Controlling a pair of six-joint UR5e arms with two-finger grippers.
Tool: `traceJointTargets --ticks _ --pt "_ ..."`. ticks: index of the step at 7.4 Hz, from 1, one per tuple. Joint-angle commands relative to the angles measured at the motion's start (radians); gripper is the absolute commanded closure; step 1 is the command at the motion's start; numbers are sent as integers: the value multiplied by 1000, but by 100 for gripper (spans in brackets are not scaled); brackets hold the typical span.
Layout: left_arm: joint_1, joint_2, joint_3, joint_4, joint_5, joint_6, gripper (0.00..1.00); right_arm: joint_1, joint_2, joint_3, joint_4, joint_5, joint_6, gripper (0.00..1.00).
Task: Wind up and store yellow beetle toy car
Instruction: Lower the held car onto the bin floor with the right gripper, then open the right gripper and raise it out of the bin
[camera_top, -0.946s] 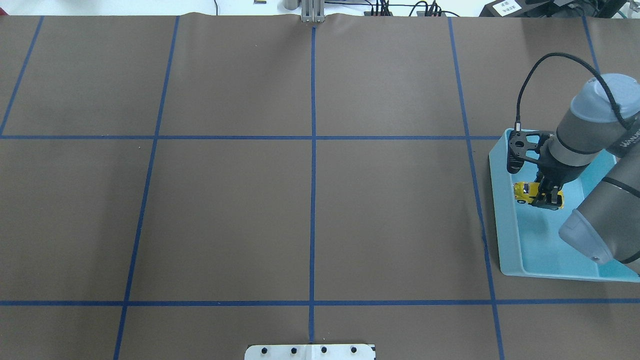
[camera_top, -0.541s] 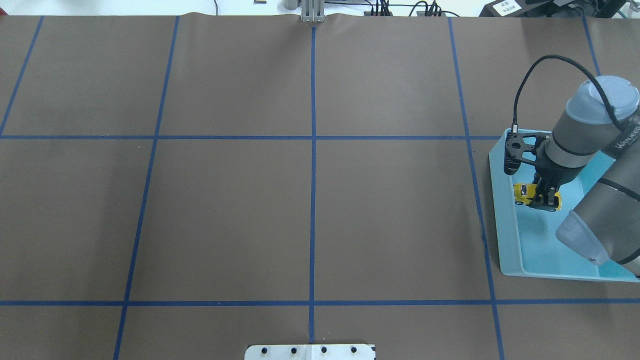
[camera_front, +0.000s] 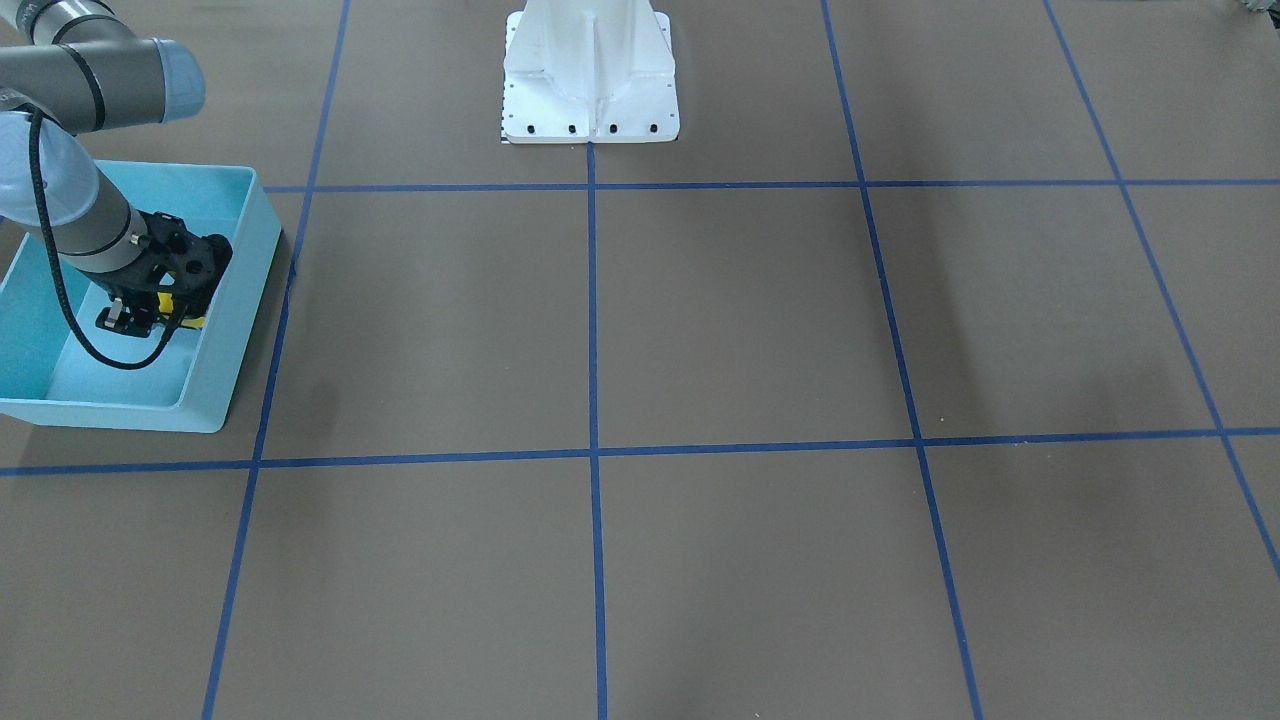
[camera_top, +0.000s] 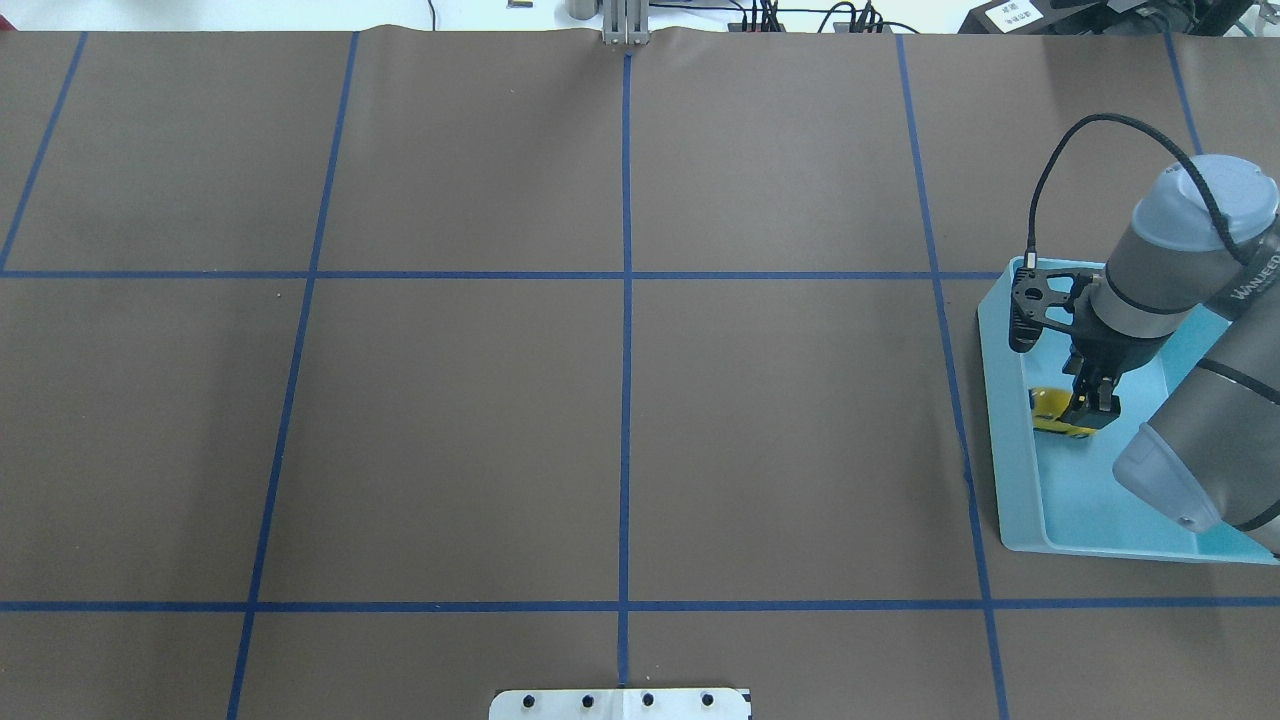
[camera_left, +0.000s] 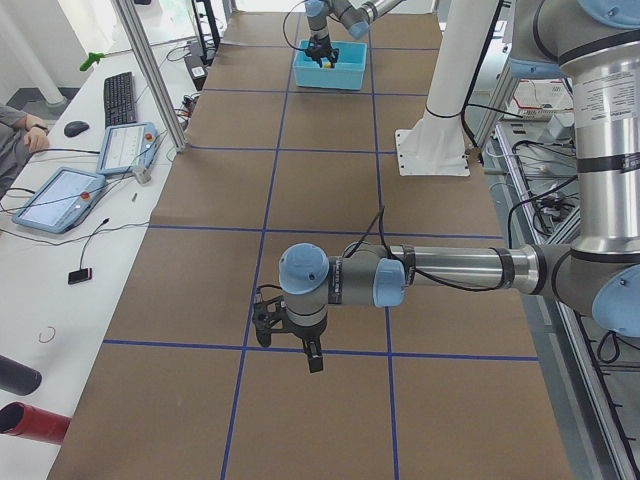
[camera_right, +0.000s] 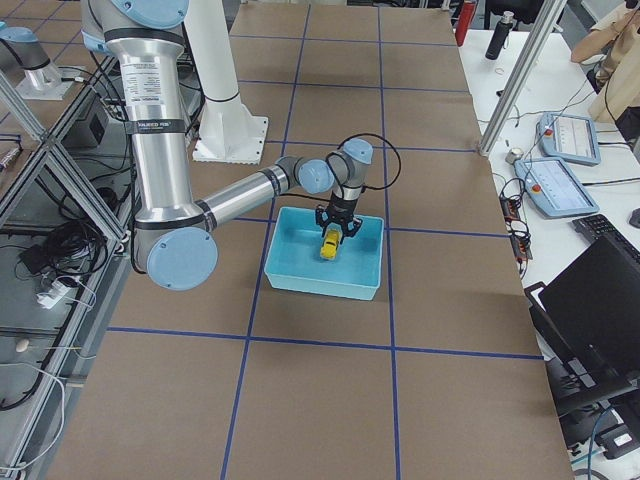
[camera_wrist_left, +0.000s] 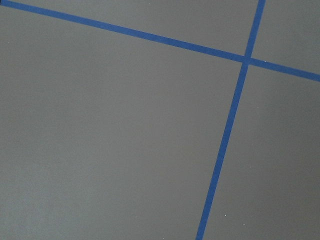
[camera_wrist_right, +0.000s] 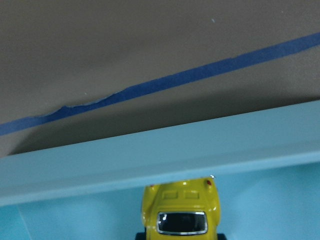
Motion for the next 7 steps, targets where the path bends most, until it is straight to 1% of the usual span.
traceJointTargets --ticks 1,2,3,4,6,7 --pt "1 -7 6 0 -1 0 0 5 1 10 2 33 -2 0" --pt "1 -8 12 0 -1 0 0 32 1 25 0 61 -8 0" --pt "1 -10 17 0 -1 0 0 92 -36 66 -12 77 -13 0" --pt "1 -11 18 0 -1 0 0 148 -97 99 -14 99 -14 0" --pt "1 -11 18 0 -1 0 0 347 -174 87 -17 202 -17 0" --pt "1 -13 20 -2 -1 0 0 479 -206 59 -17 210 -20 0"
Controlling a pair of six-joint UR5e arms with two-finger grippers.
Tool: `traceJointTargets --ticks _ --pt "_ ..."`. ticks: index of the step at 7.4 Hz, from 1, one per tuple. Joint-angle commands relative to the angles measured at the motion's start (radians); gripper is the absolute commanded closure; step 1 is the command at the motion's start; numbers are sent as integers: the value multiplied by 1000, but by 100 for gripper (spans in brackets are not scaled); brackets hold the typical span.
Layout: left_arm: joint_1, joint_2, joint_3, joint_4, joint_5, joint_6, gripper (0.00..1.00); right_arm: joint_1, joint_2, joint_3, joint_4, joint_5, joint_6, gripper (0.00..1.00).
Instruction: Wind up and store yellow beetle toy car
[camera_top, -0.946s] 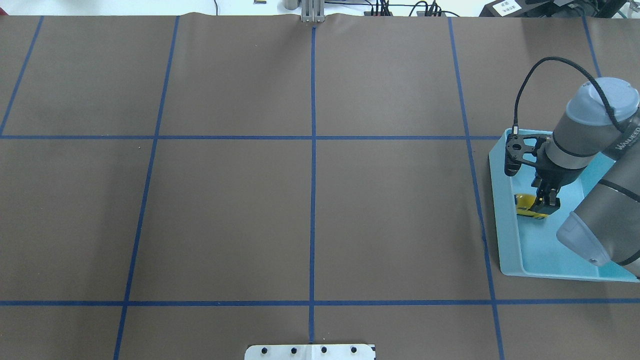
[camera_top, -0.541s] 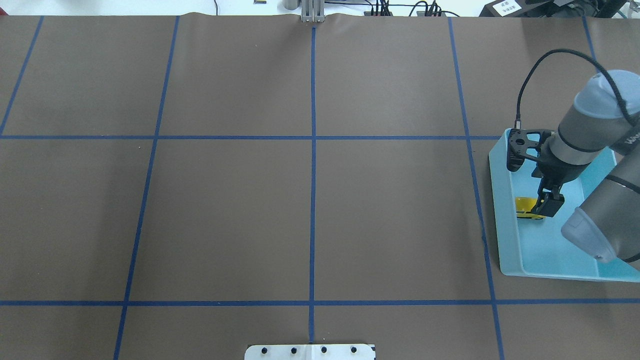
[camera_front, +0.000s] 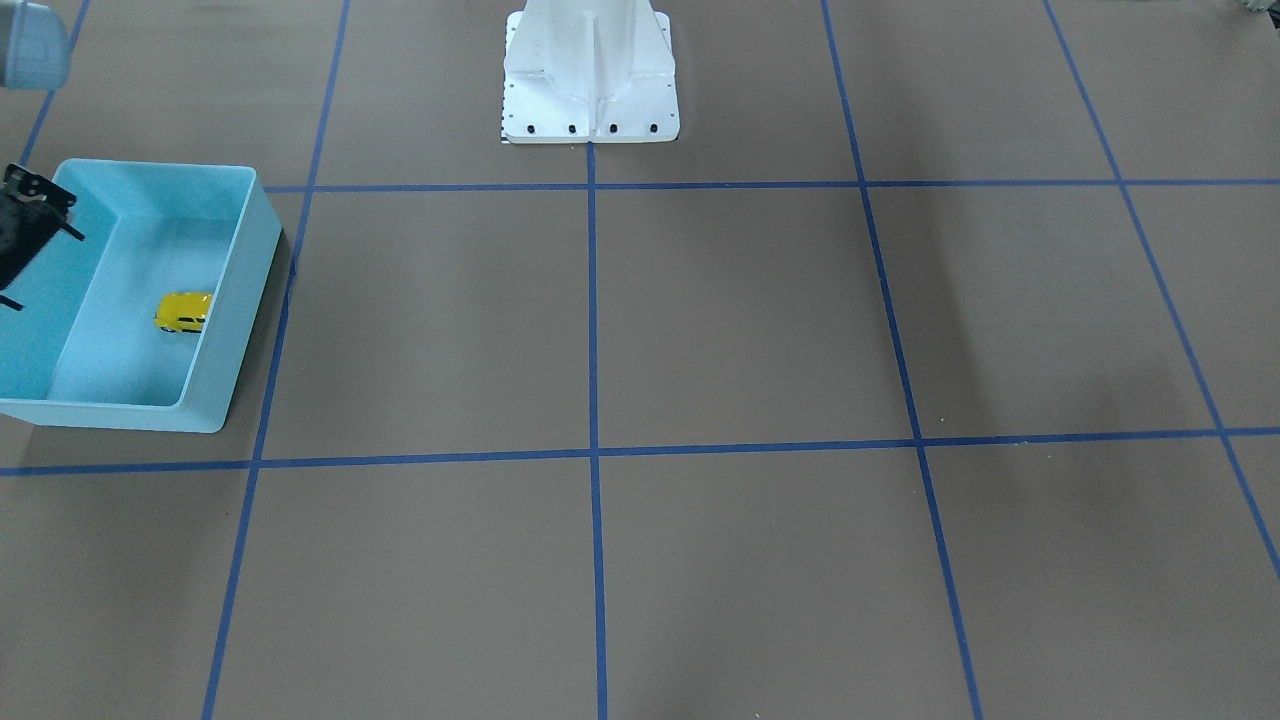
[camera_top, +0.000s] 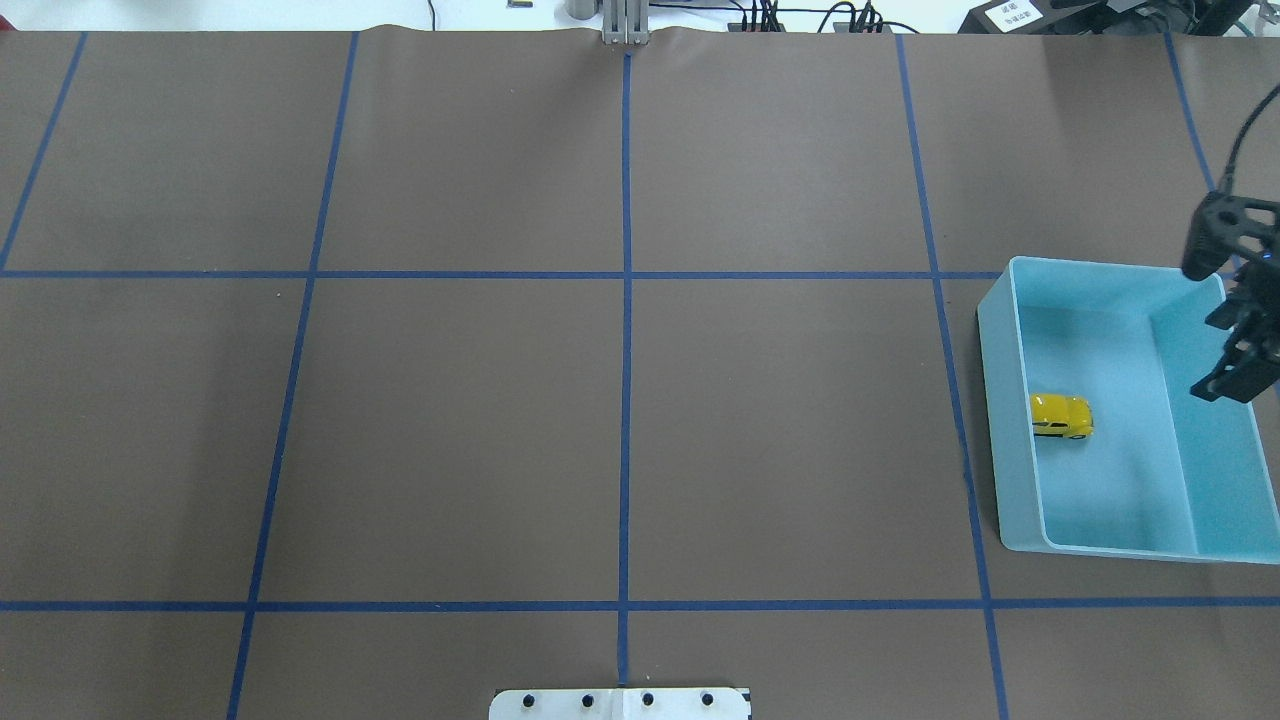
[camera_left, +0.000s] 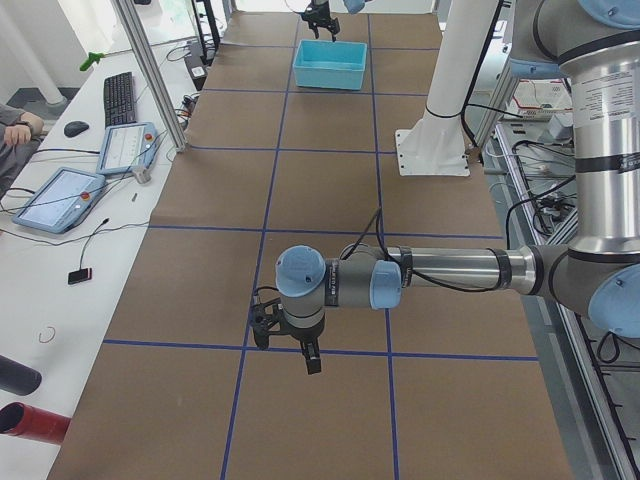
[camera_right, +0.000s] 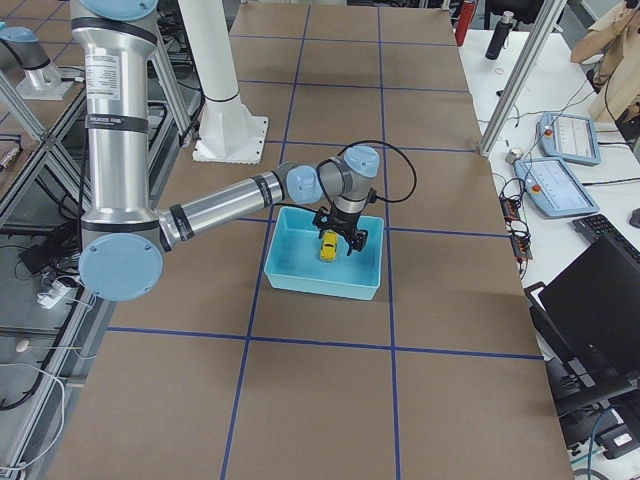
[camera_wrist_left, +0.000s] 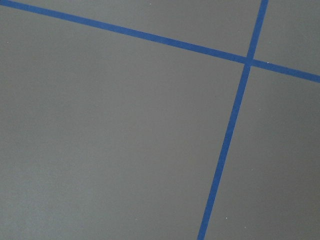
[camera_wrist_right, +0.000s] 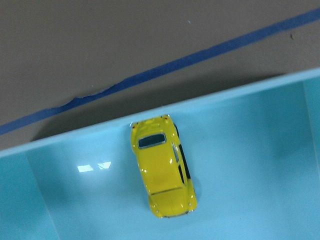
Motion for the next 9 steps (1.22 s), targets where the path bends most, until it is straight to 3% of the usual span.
traceJointTargets --ticks 1,2,4,5,7,9 --pt "0 -1 0 -1 0 -2 0 285 -84 -65 -4 73 -15 0" --pt "0 -1 1 -1 0 0 0 385 -124 -93 -27 87 -15 1" --pt "0 -6 1 -3 0 -2 0 580 -114 -149 -274 75 -1 1" --pt "2 -9 4 -3 0 -3 0 631 -111 -177 -300 40 2 0" --pt "3 -9 6 -3 0 -2 0 654 -97 -196 -283 -61 -3 0" --pt "3 -9 7 -4 0 -2 0 654 -100 -218 -198 -156 157 0"
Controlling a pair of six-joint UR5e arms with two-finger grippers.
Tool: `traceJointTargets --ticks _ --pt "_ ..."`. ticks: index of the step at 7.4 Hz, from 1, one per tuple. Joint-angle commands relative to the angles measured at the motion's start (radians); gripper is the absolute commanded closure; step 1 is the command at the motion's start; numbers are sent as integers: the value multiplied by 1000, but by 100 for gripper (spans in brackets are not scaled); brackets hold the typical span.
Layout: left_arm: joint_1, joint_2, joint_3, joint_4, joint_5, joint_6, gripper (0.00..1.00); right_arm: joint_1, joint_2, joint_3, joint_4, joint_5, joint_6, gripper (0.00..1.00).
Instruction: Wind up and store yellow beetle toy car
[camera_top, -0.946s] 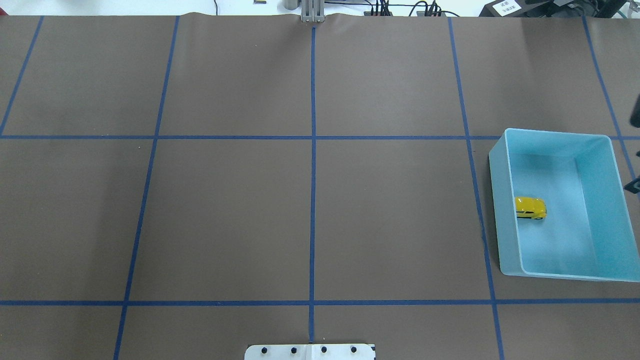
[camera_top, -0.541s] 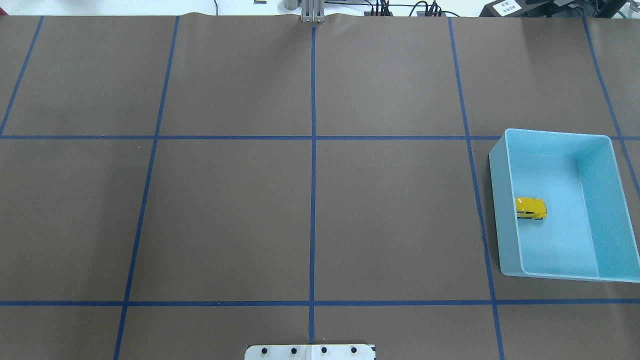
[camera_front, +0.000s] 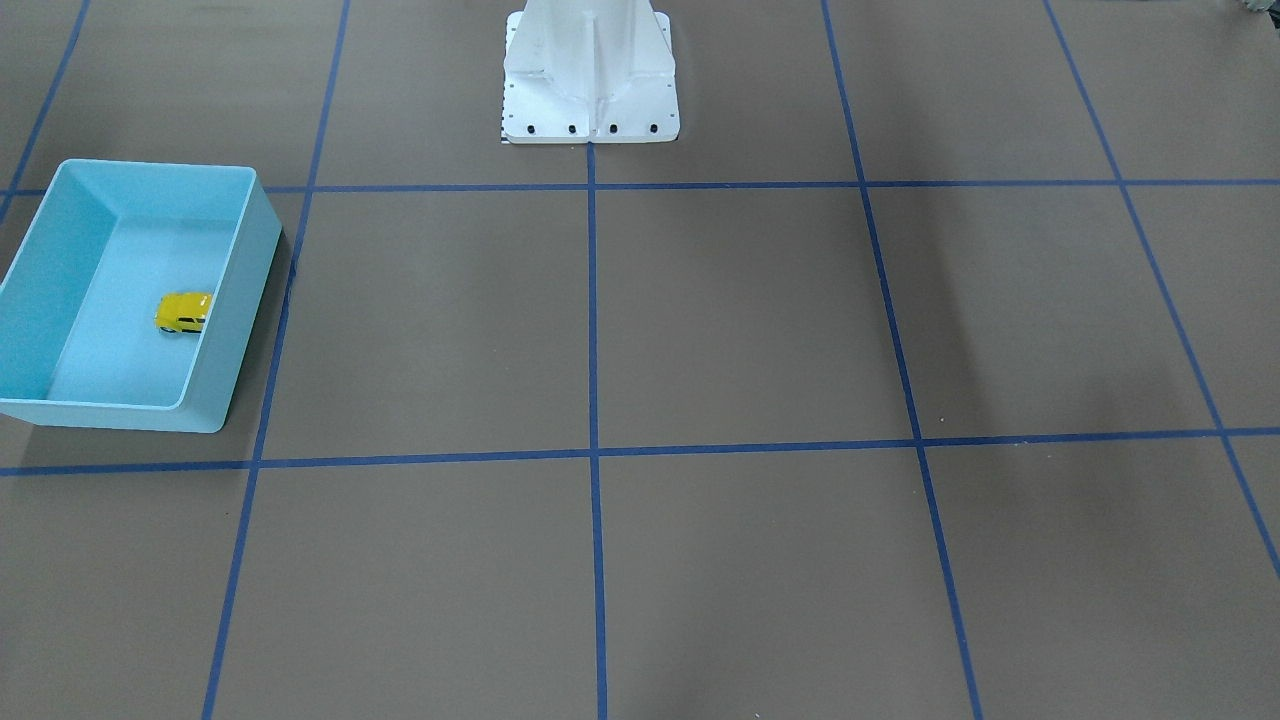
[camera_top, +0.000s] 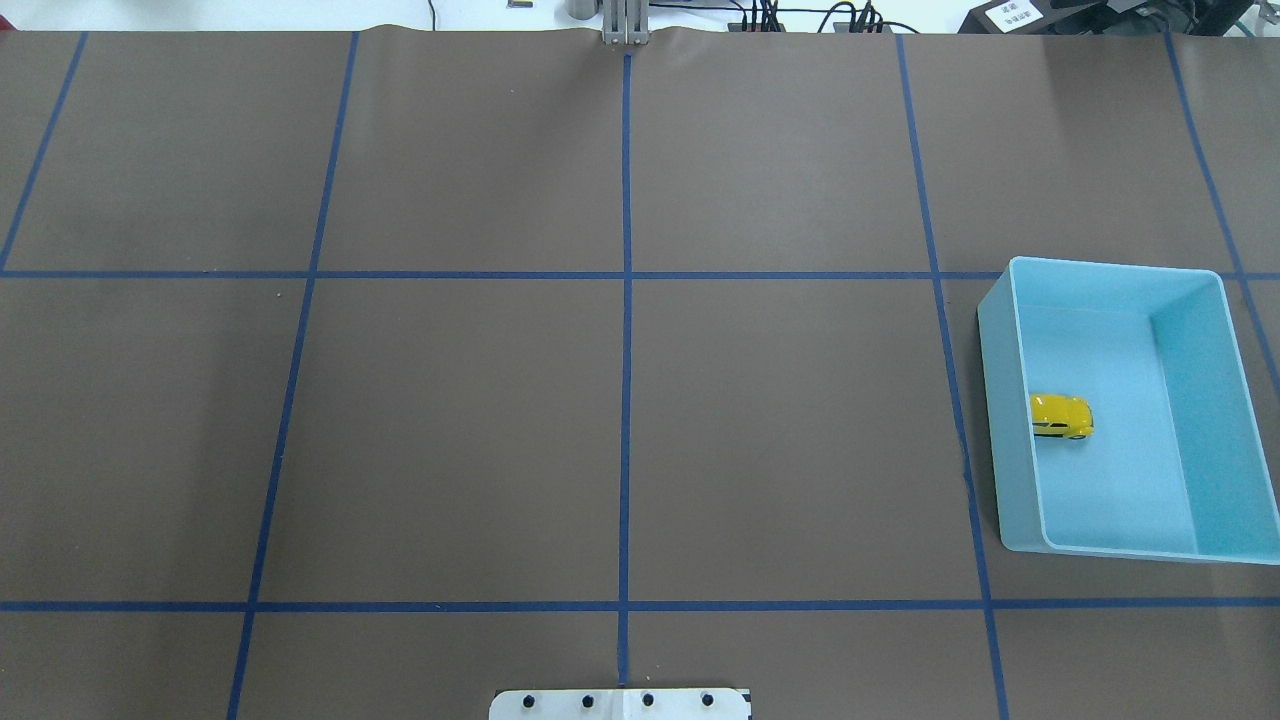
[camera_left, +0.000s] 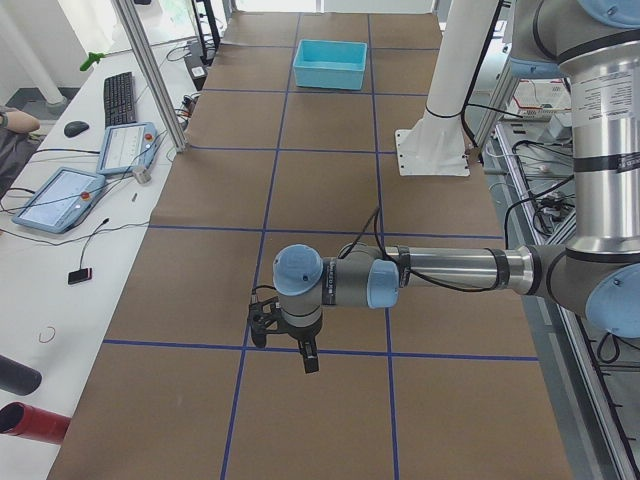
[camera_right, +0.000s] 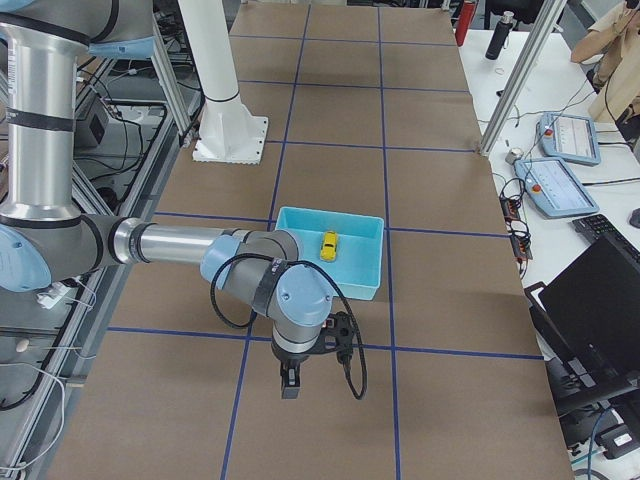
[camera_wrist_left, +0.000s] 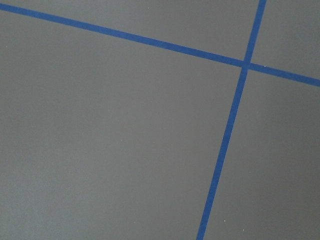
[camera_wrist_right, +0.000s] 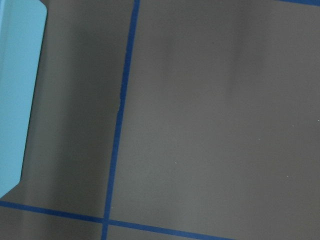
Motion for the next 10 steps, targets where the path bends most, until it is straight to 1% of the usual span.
traceJointTargets --ticks 1,2,10 --pt "2 -5 2 -1 0 0 0 1 -5 -74 146 -40 180 0" --pt "2 -11 11 0 0 0 0 1 -9 -88 223 -34 184 0" --pt "2 -20 22 2 0 -1 0 1 1 -91 222 -31 190 0"
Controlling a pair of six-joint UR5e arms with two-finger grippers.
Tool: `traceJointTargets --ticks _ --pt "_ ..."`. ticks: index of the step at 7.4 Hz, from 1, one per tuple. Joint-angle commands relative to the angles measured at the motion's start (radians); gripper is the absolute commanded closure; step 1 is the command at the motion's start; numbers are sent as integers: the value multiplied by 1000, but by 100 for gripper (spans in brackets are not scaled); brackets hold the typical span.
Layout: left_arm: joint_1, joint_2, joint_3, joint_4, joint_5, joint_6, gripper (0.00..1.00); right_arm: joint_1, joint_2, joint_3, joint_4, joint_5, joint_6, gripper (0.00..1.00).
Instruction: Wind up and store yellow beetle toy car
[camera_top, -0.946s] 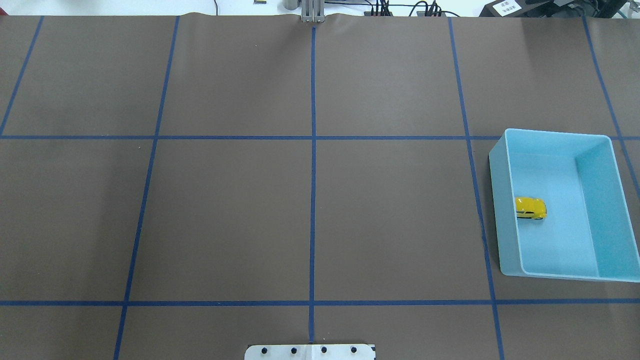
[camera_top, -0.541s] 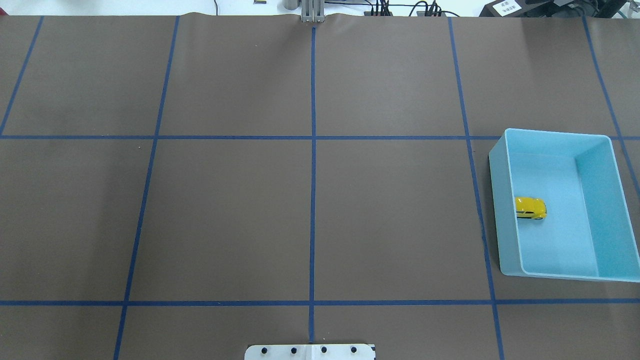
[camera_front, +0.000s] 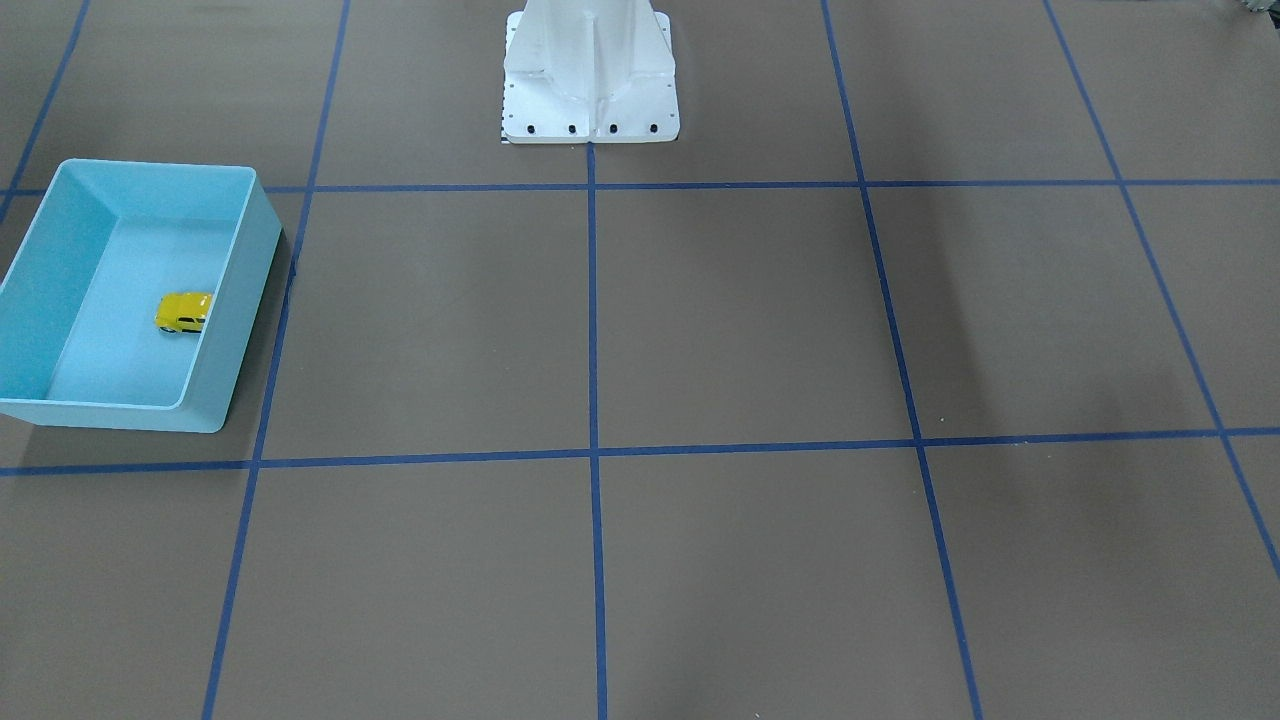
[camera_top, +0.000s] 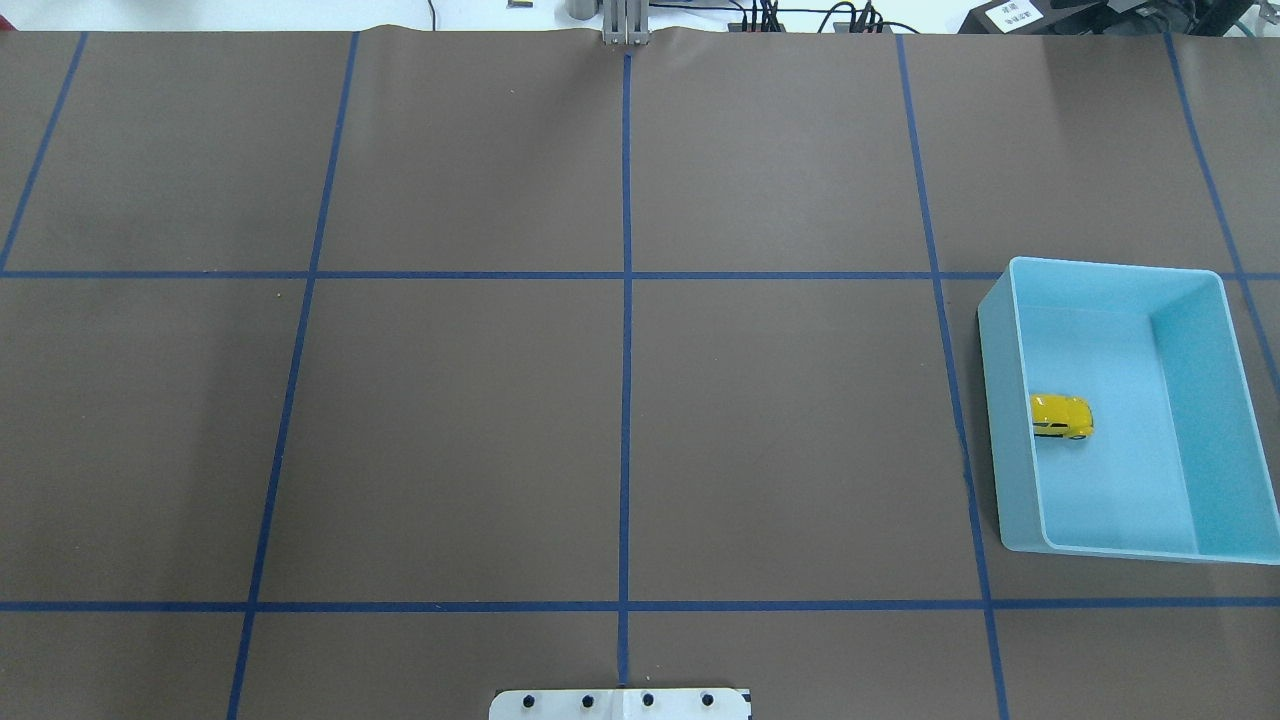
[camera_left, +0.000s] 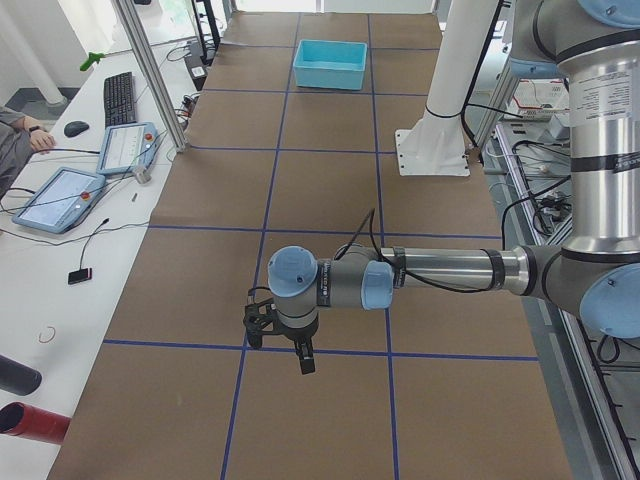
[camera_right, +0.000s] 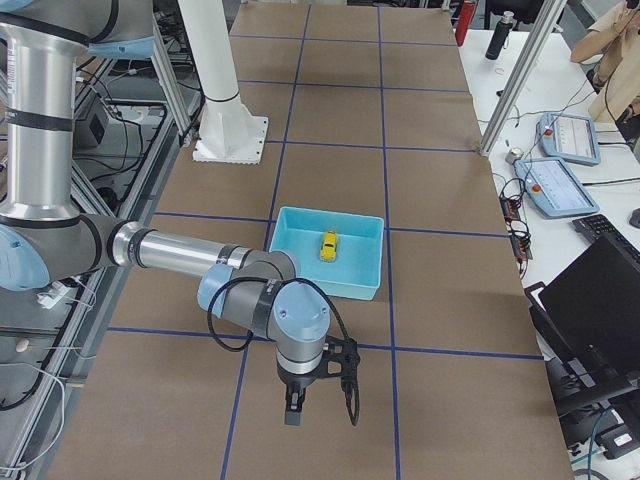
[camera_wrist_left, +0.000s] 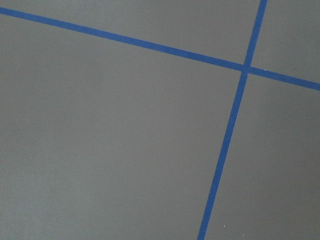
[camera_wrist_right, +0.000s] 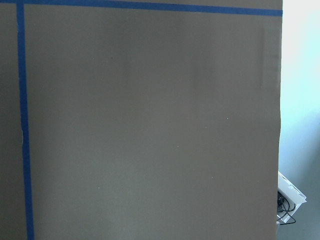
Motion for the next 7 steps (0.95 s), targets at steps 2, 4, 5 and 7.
traceJointTargets --ticks 2,4,5,7 --pt "0 -1 0 1 0 -1 0 -2 8 1 3 2 66 0" --pt "0 -1 0 1 0 -1 0 -5 18 5 1 5 76 0" --pt "0 -1 0 2 0 -1 0 -9 26 5 -3 5 76 0" --pt "0 -1 0 2 0 1 0 -11 26 4 -6 49 77 0"
